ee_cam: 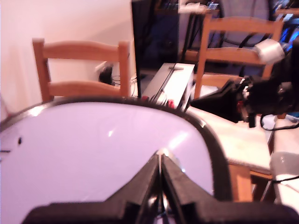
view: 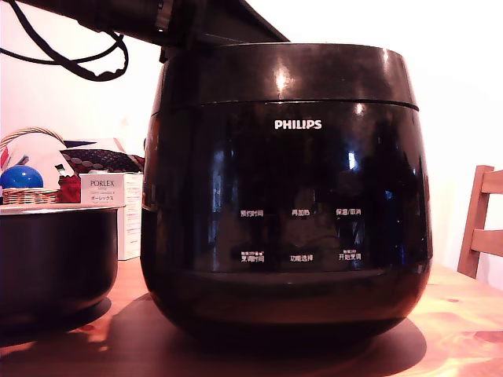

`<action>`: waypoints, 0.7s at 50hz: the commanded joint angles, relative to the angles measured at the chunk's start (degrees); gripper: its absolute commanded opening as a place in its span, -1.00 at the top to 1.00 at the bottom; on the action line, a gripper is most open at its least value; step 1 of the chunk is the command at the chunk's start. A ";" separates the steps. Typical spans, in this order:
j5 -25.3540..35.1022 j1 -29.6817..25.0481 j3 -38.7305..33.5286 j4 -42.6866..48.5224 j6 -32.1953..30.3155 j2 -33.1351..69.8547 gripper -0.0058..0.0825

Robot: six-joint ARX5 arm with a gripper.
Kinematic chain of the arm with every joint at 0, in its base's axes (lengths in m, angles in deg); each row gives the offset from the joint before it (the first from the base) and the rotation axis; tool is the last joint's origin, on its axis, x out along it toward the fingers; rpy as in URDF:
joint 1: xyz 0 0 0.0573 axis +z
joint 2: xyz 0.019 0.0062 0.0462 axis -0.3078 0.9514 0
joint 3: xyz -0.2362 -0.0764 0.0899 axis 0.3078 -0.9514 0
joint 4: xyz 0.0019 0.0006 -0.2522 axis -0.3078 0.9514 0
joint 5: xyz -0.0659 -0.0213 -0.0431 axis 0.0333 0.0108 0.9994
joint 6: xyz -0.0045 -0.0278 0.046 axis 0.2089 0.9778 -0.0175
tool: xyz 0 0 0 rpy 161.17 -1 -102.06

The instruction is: Open the rice cooker by pressing the large metal button on the top of its lid with medium force

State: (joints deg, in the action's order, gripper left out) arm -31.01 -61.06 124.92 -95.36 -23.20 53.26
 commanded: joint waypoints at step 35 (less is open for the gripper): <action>-1.68 -1.31 -1.16 12.15 -3.41 6.36 0.91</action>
State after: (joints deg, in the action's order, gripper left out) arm -31.64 -62.16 128.41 -88.24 -26.48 54.92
